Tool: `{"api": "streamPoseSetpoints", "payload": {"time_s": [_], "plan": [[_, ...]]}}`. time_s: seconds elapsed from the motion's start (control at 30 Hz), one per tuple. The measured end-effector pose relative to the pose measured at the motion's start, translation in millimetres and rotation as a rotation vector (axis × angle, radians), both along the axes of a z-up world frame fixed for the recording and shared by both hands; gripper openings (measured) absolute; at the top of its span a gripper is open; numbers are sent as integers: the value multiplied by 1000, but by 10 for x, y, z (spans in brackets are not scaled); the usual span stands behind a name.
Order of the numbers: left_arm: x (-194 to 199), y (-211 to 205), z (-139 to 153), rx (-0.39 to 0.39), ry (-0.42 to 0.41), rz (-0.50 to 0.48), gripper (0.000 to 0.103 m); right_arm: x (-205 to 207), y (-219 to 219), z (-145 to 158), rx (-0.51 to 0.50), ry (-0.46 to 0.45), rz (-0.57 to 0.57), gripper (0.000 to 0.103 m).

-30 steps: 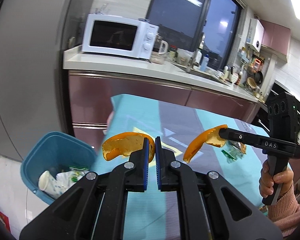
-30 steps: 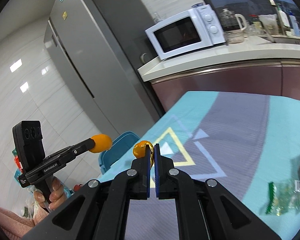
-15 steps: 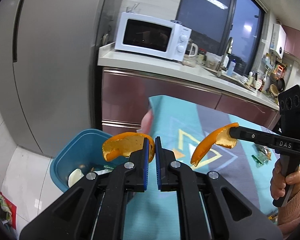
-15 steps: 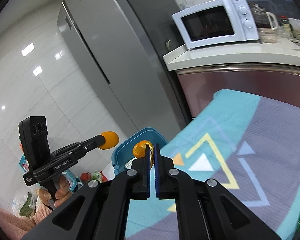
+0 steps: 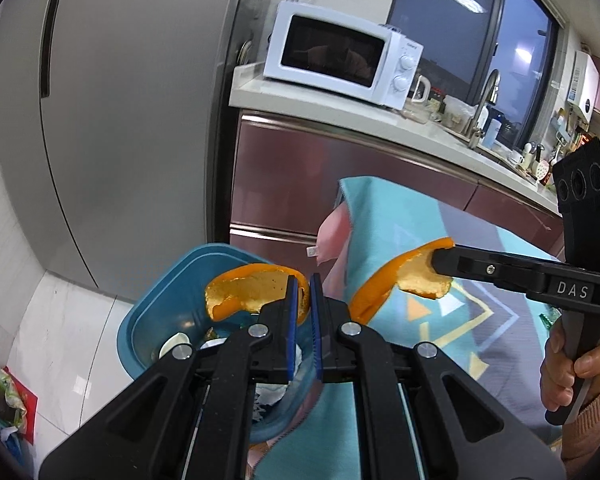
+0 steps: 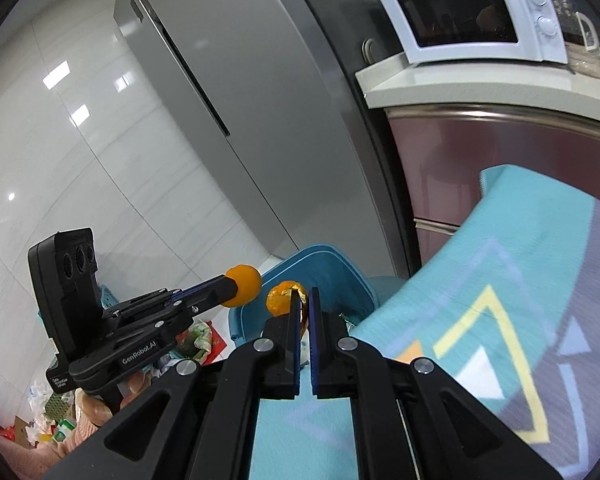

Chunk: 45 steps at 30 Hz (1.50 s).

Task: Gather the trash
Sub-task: 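Carry both orange peels over the teal bin with both tools, then open both tools to drop the orange peels into the teal bin, then move both open tools back over the gold and clear wrappers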

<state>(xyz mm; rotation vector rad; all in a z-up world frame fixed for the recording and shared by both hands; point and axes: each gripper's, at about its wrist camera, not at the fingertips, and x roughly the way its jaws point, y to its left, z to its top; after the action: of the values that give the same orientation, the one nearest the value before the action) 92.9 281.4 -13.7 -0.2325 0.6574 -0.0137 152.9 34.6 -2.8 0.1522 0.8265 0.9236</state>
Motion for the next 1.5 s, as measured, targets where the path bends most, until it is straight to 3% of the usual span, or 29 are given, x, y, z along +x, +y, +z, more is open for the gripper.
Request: {"api": "streamPoseSetpoints", "payload": {"time_s": [0.57, 0.63, 0.7, 0.93, 1.13, 1.5], "plan": [[631, 263, -455, -19, 95, 27, 7, 306, 686, -445, -100, 80, -11, 4], [737, 263, -547, -19, 122, 40, 10, 340, 754, -497, -111, 94, -8, 9], [828, 286, -646, -25, 148, 57, 19, 352, 791, -564, -133, 99, -25, 15], [893, 274, -836, -52, 171, 67, 20, 267, 699, -568, -139, 97, -16, 16], [683, 209, -730, -50, 126, 65, 20, 226, 560, -490, -118, 91, -11, 17], [155, -184, -236, -18, -16, -12, 30, -60, 126, -271, -77, 27, -18, 21]]}}
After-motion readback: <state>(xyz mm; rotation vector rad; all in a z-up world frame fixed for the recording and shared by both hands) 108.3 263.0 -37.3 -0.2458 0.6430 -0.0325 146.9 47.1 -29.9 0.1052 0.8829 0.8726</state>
